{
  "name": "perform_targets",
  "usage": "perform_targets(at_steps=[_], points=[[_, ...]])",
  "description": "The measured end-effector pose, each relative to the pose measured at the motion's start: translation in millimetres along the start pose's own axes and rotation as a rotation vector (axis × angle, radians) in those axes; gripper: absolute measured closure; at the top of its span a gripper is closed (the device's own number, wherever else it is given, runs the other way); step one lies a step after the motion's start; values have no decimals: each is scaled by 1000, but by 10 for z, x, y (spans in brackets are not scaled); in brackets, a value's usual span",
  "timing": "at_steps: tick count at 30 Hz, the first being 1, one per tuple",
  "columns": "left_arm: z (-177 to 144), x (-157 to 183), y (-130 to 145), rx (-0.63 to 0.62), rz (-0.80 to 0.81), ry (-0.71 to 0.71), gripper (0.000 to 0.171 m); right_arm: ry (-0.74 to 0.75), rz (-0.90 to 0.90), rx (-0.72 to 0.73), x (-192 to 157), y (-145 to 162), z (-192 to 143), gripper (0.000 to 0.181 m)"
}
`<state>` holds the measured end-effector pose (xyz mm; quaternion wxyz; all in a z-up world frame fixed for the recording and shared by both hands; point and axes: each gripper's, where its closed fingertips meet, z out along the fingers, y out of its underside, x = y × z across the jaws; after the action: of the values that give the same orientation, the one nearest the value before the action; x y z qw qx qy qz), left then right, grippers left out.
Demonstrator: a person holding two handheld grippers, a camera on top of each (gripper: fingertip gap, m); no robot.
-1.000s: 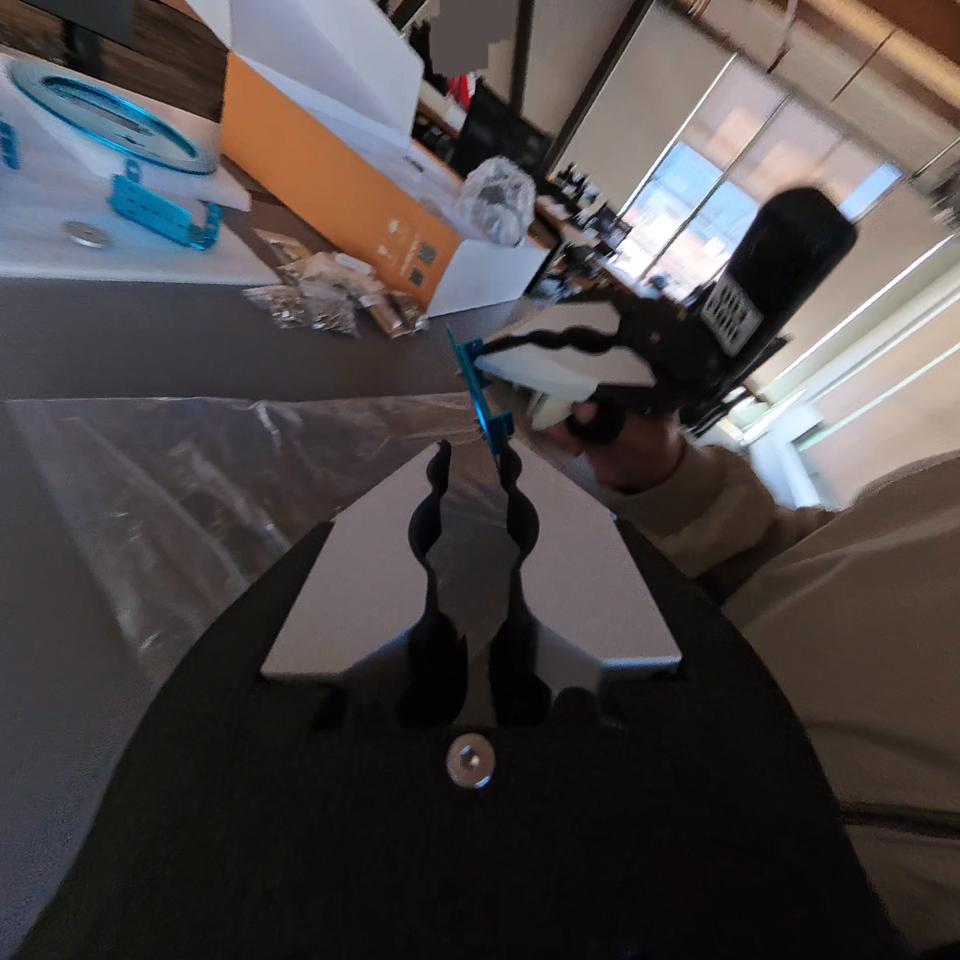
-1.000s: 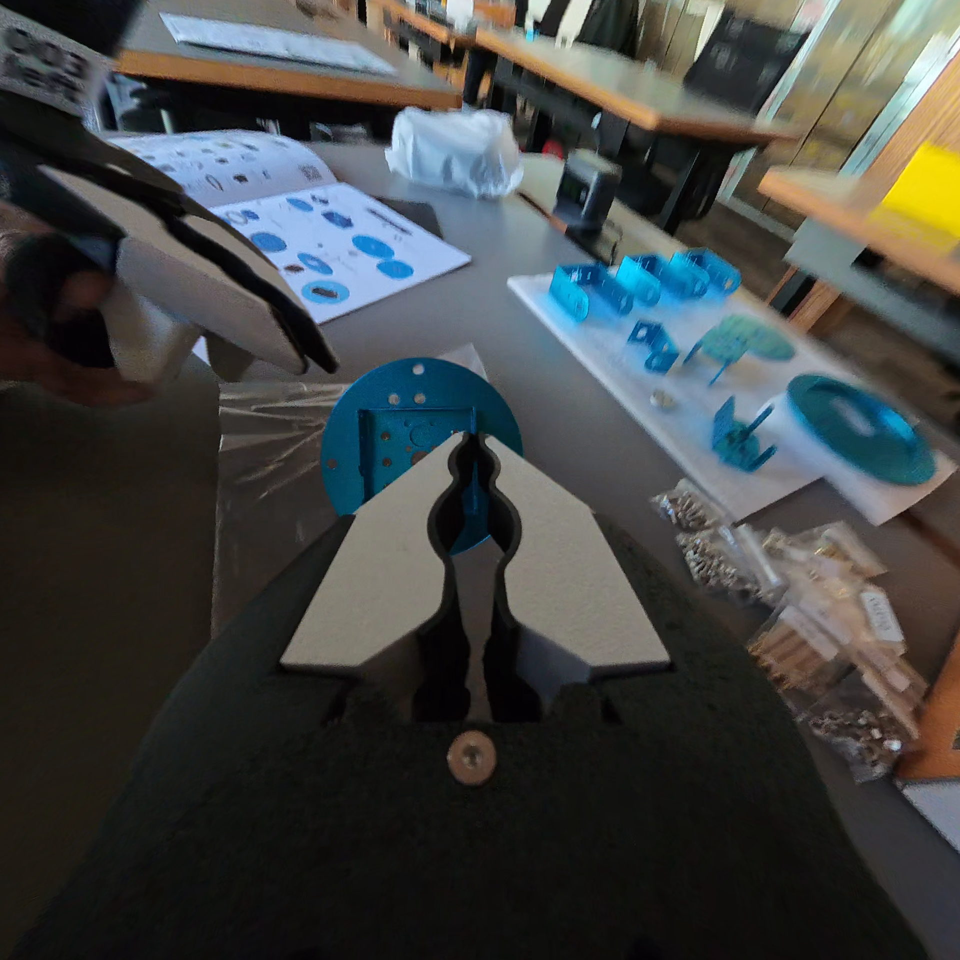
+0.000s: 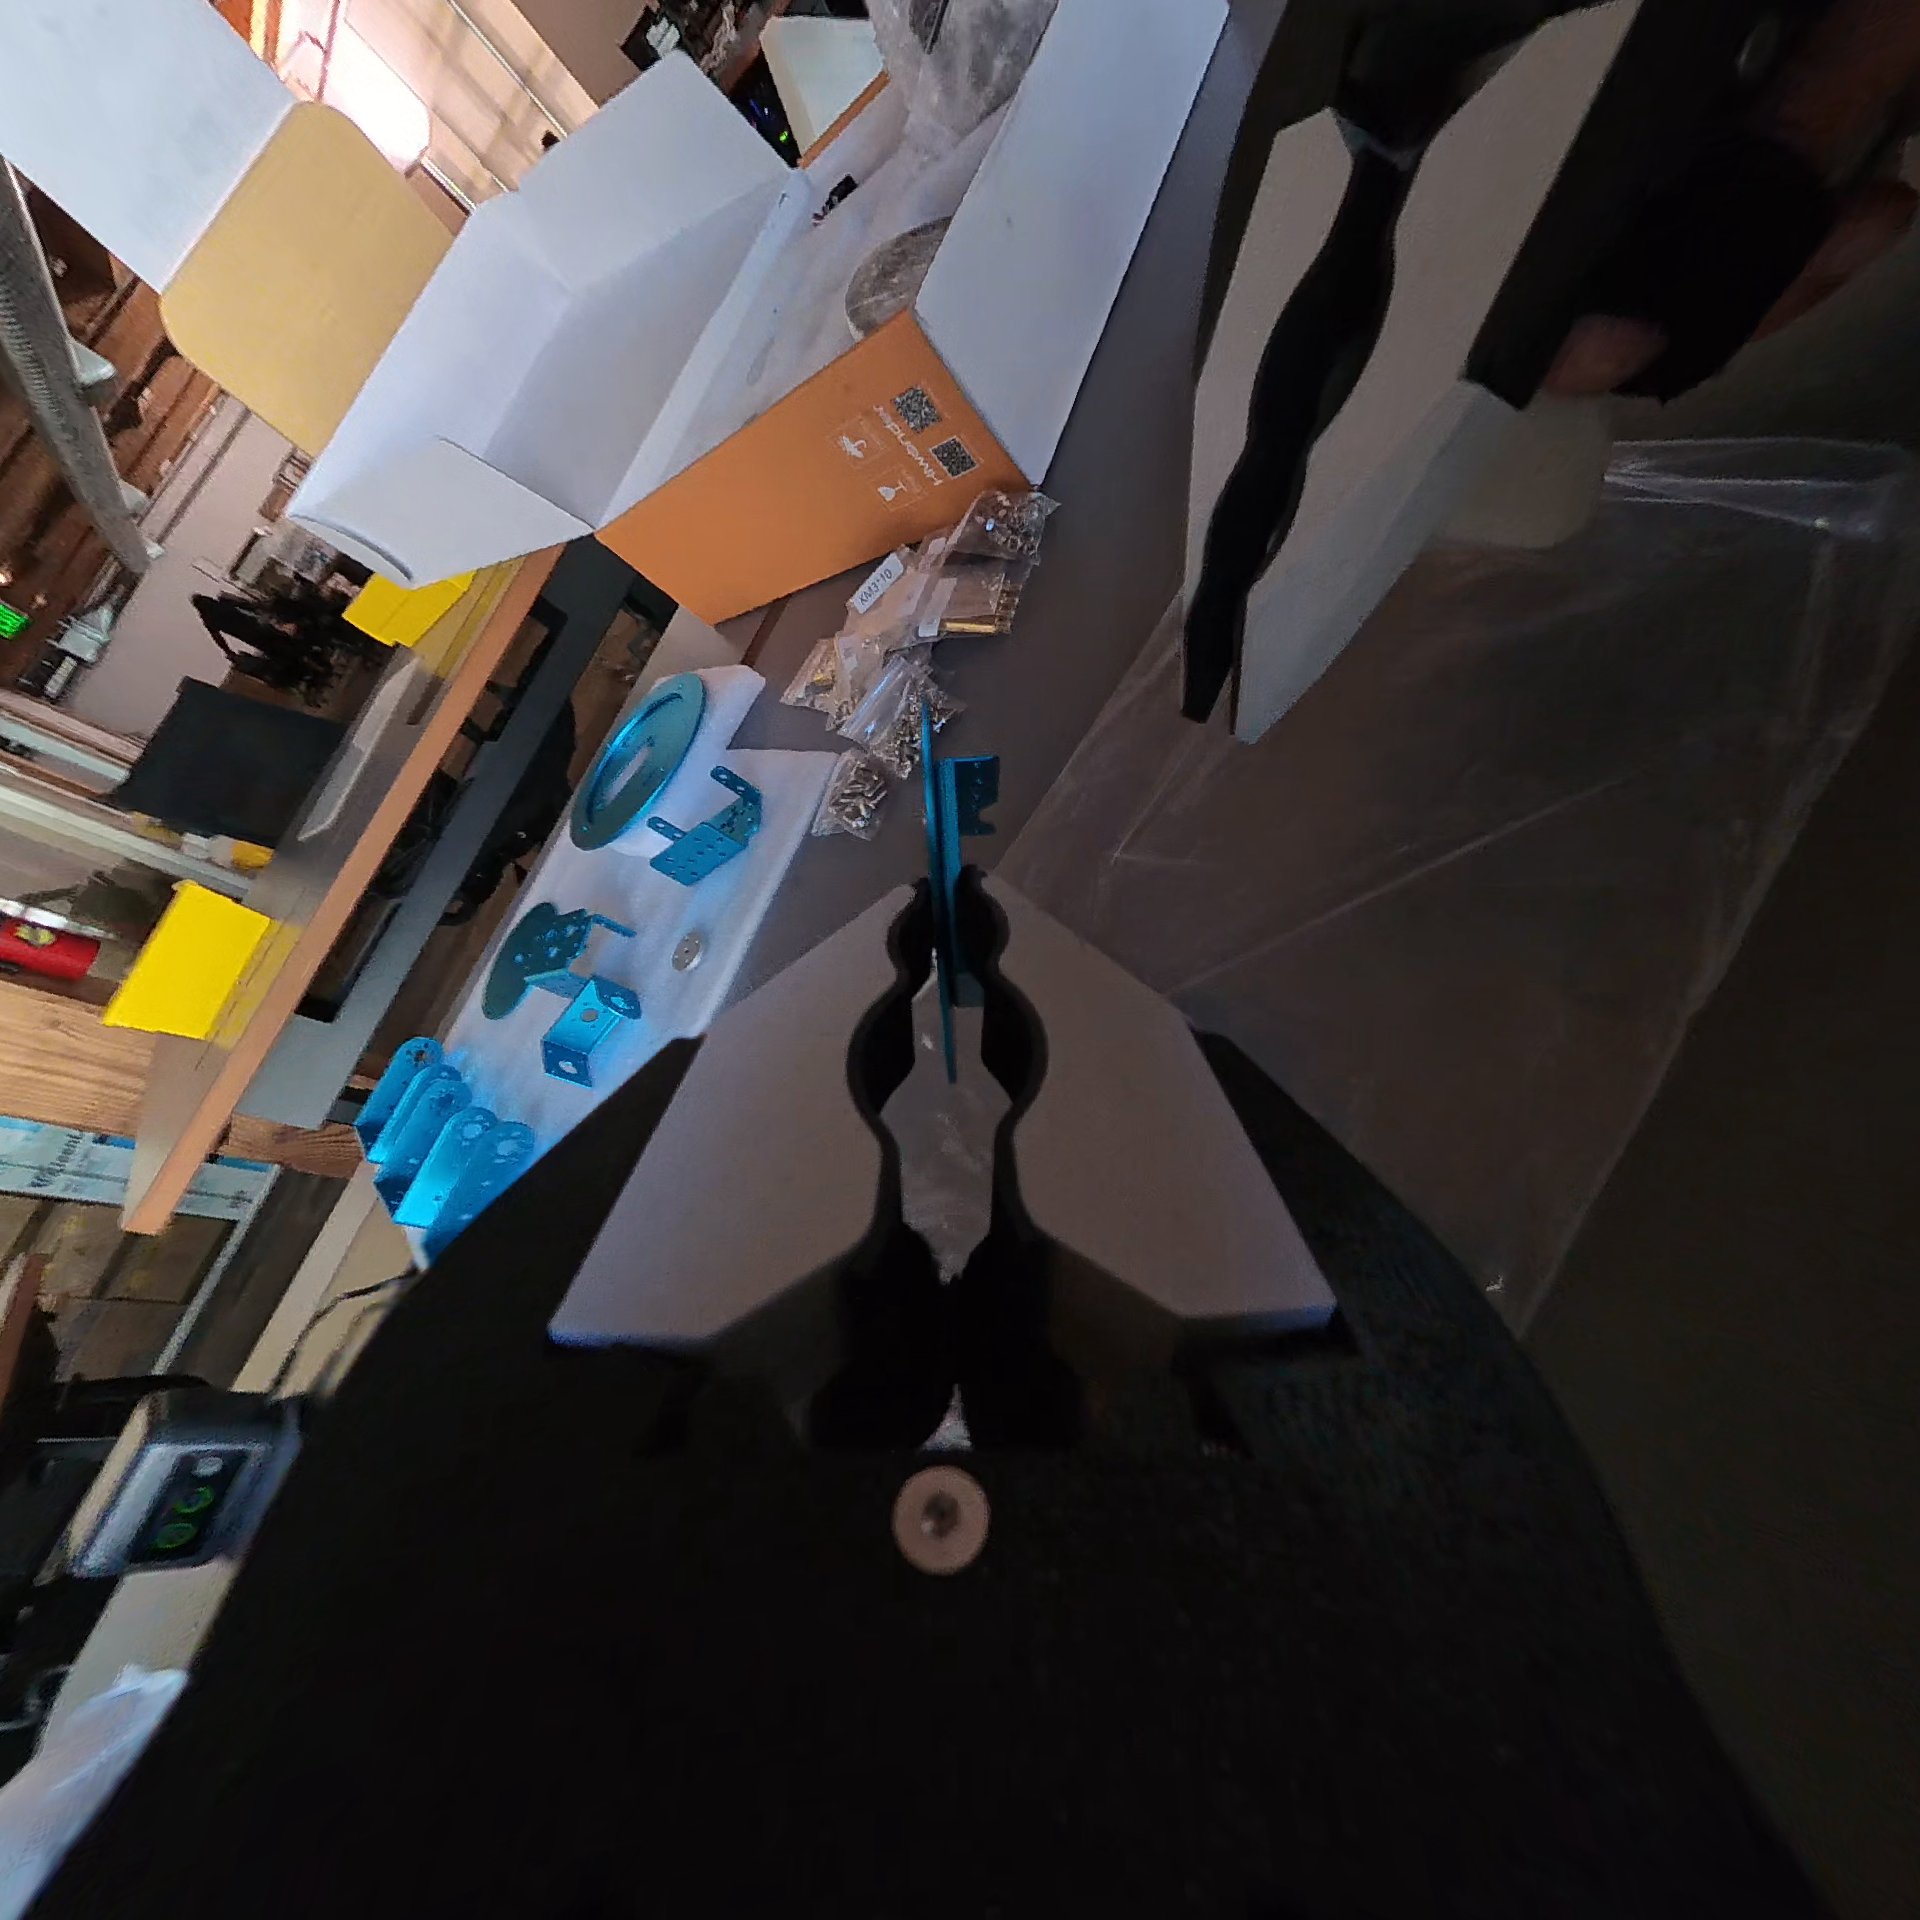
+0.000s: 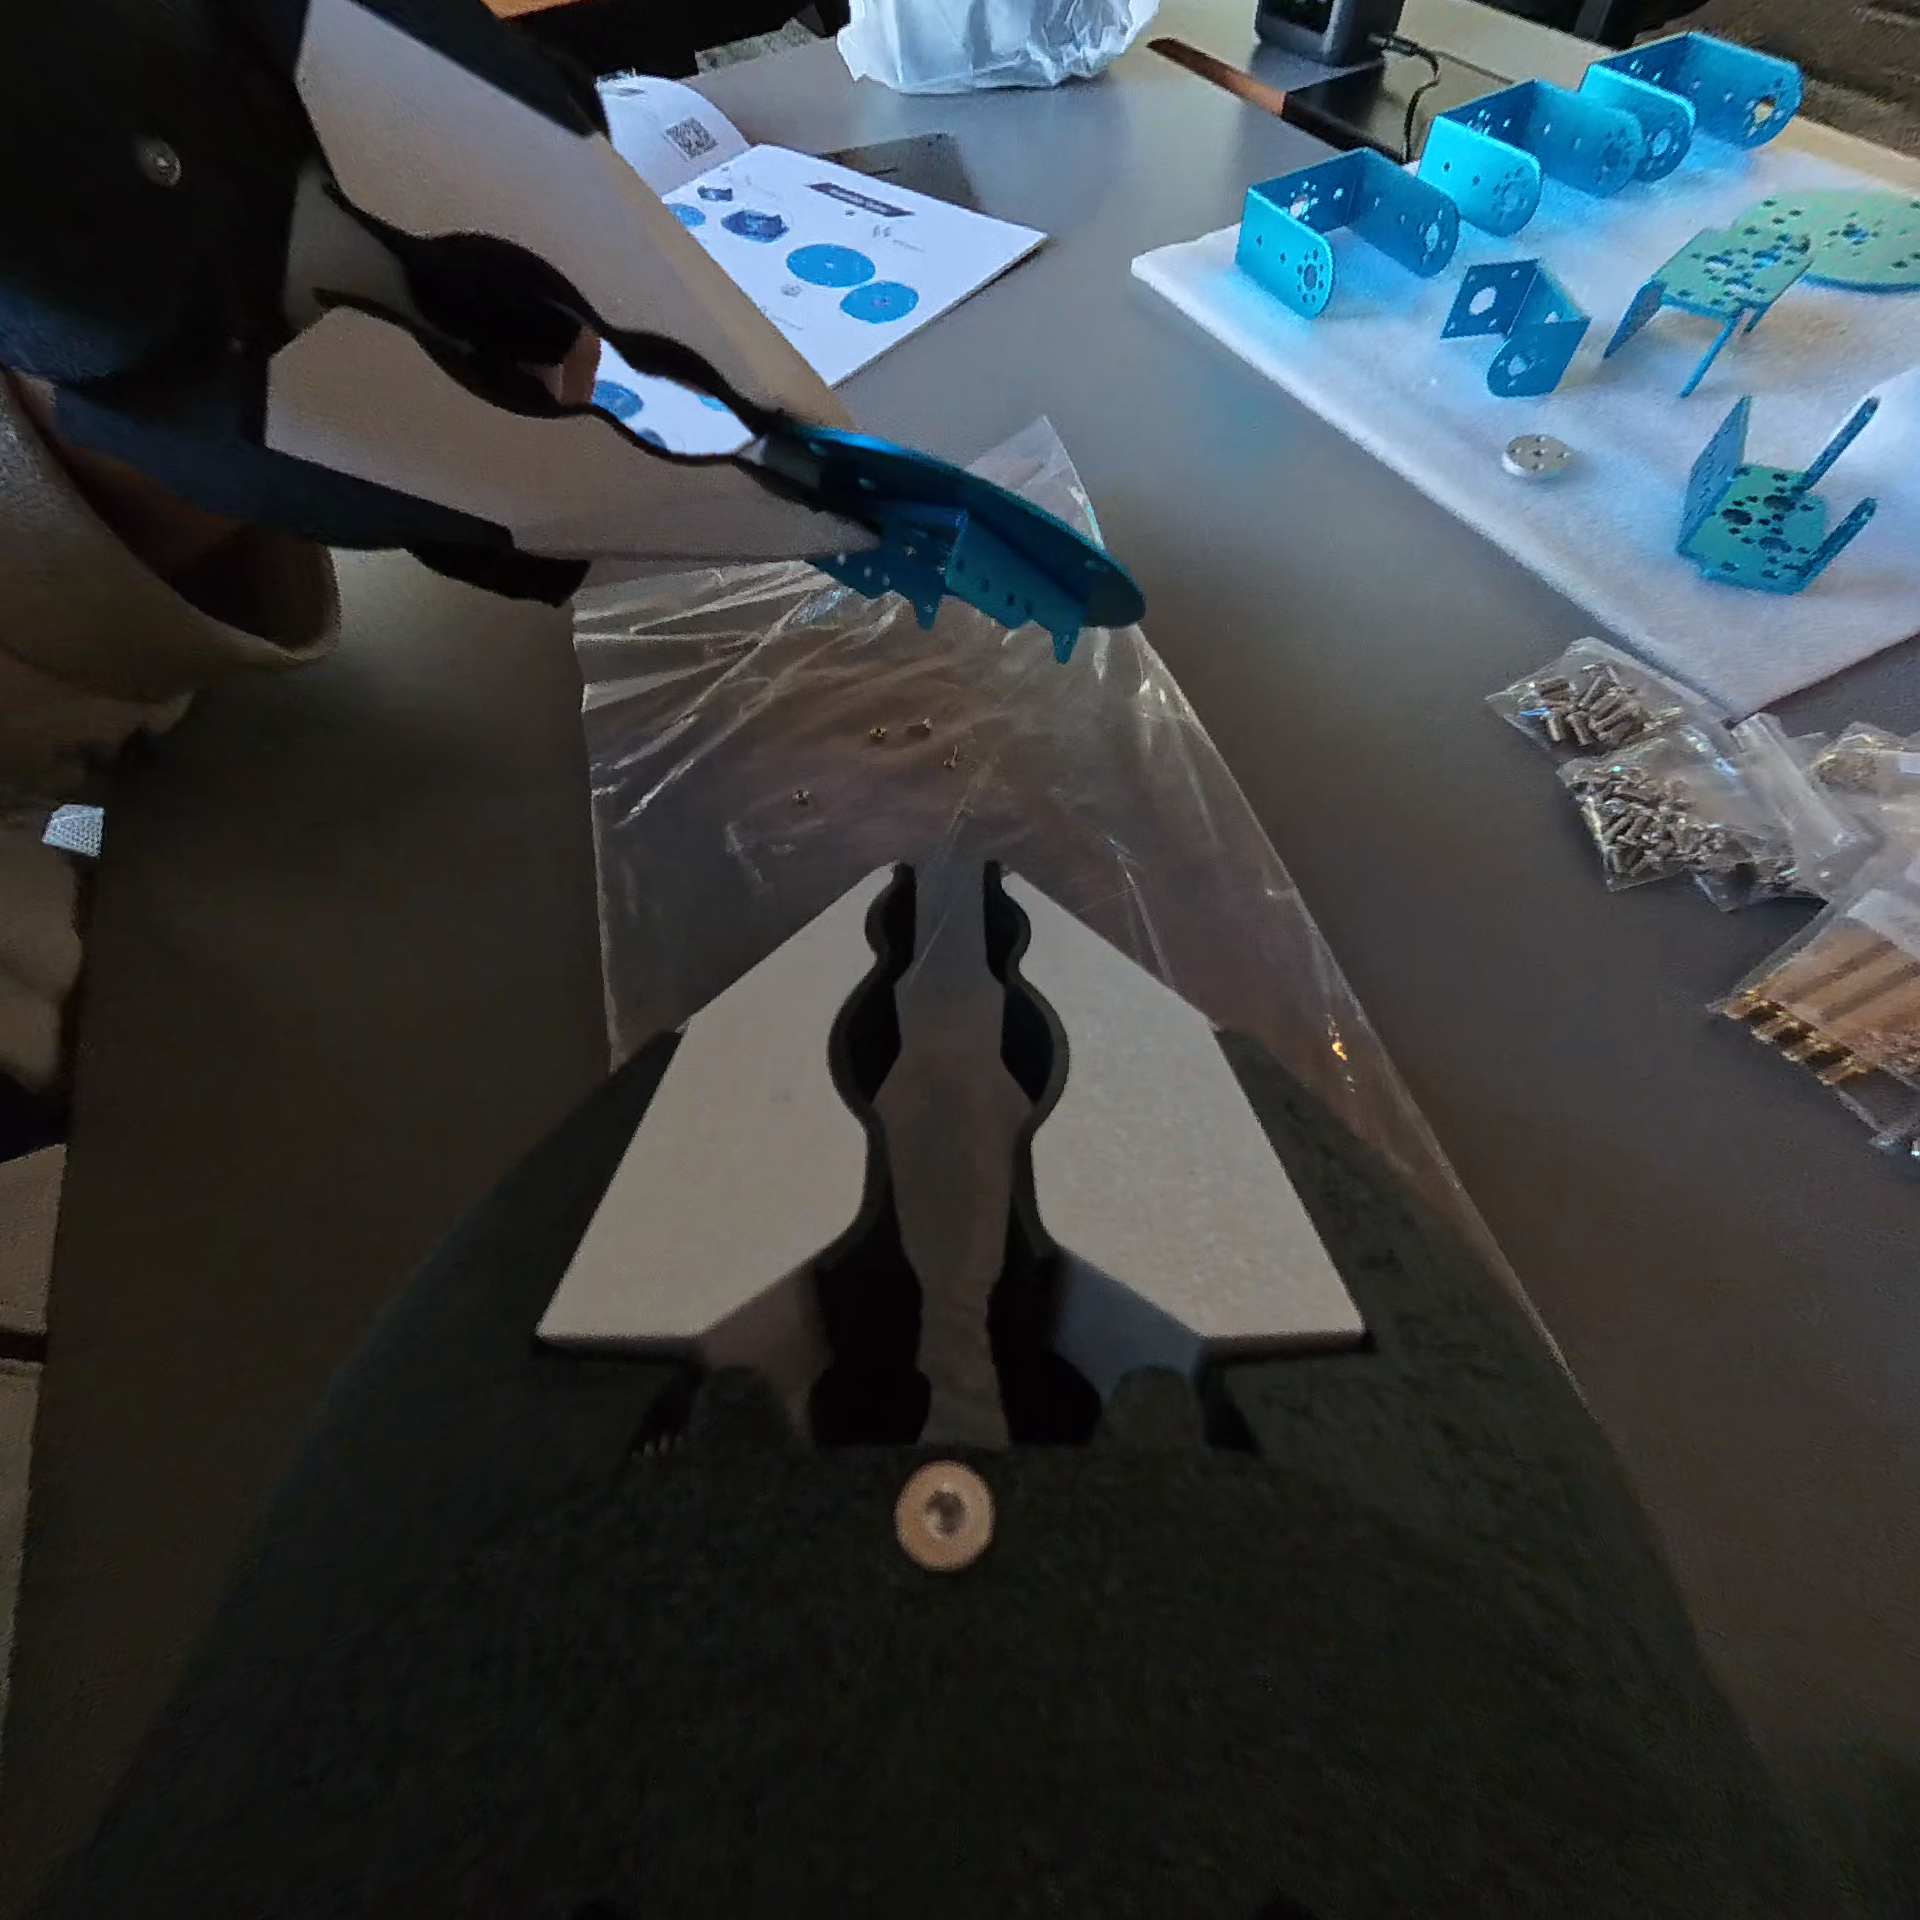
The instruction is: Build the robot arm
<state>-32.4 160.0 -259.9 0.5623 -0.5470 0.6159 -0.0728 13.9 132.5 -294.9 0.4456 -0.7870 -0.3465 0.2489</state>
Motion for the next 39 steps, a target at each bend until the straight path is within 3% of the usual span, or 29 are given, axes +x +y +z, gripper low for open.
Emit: perform_targets(at_steps=[3, 5, 7, 9, 12, 15, 18, 22, 25, 30, 32, 35, 39], points=[[30, -41, 47, 11, -95, -5, 168, 27, -27, -35, 33, 79, 28, 169], [15, -166, 142, -10, -244, -32, 168, 31, -68, -66, 15, 141, 72, 165], [-70, -335, 289, -11, -497, -48, 168, 15, -121, -91, -55, 184, 126, 163], [-192, -379, 442, 8, -845, 29, 168, -2, -169, -122, -121, 216, 191, 163], [-413, -389, 518, 177, -1321, 124, 168, -4, -150, -160, -149, 181, 349, 161], [-541, -298, 543, 288, -1527, 196, 168, -6, -159, -191, -183, 129, 506, 159], [-620, -225, 582, 297, -1578, 241, 168, -24, -219, -248, -99, 61, 467, 167], [-662, -128, 610, 253, -1579, 370, 167, -242, -242, -313, -160, -175, 336, 163], [-716, -54, 453, 288, -1577, 563, 168, -386, -241, -206, -279, -490, 381, 164], [-720, 42, 383, 283, -1511, 682, 167, -738, 177, -161, -535, -538, 497, 167], [-723, 48, 386, 291, -1509, 701, 167, -739, 208, -152, -510, -478, 545, 181], [-690, 22, 369, 316, -1500, 693, 168, -812, 333, -130, -519, -503, 435, 181], [-555, 63, 343, 267, -1416, 650, 168, -731, 386, -59, -314, -479, 264, 181]])
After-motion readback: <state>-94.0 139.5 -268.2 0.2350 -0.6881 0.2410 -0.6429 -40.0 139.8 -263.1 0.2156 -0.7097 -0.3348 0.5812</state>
